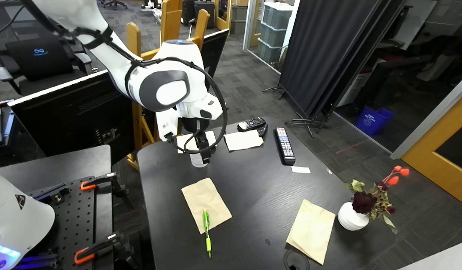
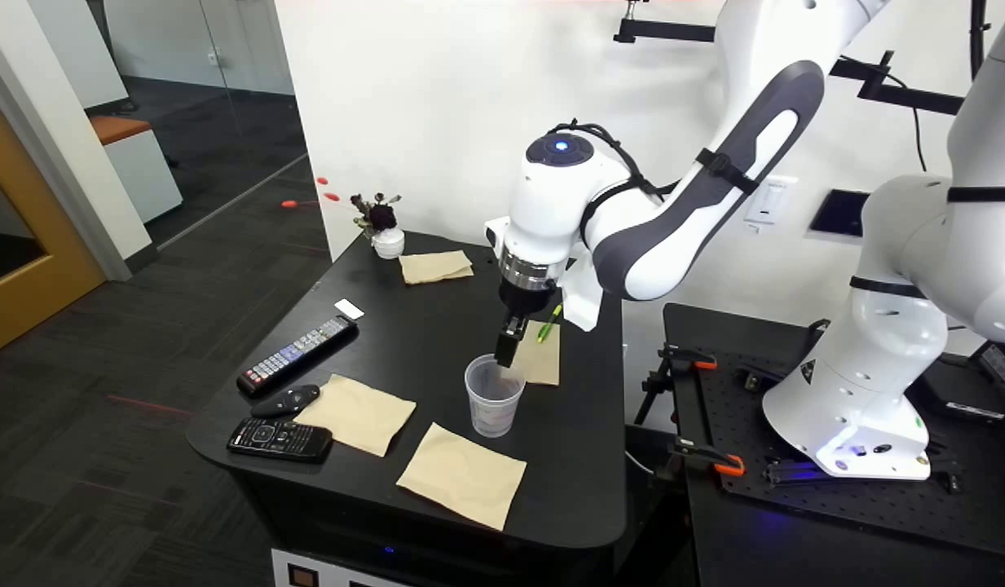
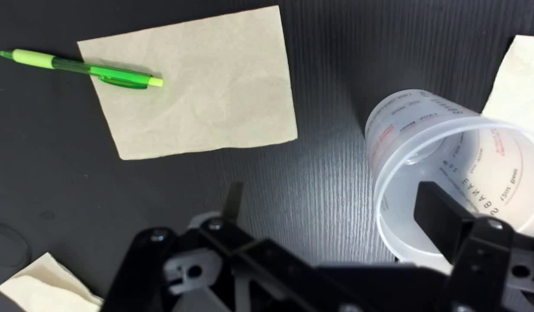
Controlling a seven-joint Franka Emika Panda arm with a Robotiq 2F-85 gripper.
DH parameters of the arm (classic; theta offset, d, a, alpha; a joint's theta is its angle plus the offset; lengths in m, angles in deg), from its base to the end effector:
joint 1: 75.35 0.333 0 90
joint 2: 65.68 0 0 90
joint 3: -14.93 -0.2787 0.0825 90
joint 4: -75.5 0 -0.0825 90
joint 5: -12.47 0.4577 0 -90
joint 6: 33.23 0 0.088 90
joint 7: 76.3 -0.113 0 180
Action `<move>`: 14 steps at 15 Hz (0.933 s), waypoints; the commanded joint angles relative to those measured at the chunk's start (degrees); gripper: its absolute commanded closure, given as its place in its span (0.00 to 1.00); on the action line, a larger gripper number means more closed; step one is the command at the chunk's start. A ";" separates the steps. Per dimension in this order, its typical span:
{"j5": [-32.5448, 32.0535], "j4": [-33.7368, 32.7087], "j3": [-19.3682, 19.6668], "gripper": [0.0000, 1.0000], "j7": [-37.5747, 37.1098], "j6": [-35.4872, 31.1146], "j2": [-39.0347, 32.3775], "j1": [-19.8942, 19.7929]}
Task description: Move the cup to the right
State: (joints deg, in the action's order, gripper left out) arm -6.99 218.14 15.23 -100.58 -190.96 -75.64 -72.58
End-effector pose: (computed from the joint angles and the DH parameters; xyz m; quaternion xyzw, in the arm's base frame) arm 0.5081 0.0346 0.1191 0.9958 -0.0356 0.0594 0.0593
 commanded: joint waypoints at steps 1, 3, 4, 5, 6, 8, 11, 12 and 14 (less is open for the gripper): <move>2.08 -2.09 1.21 0.02 0.69 -1.45 -3.28 1.70; 2.91 -2.66 1.38 0.27 1.27 -2.13 -4.42 2.23; 3.57 -2.93 1.33 0.30 1.64 -2.41 -4.90 2.40; 4.09 -3.17 1.36 0.37 1.89 -2.66 -5.34 2.61; 4.67 -3.41 1.38 0.46 2.07 -2.75 -5.66 2.84; 5.26 -3.19 1.55 0.62 2.12 -3.06 -5.90 3.27; 5.97 -2.96 1.63 0.84 2.33 -3.17 -6.06 3.70; 6.24 -2.91 1.57 0.91 2.48 -3.21 -6.07 3.72; 6.65 -2.82 1.58 1.00 2.68 -3.27 -6.07 3.78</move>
State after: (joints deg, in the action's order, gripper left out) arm -2.15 215.41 15.75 -100.07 -192.89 -81.38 -69.87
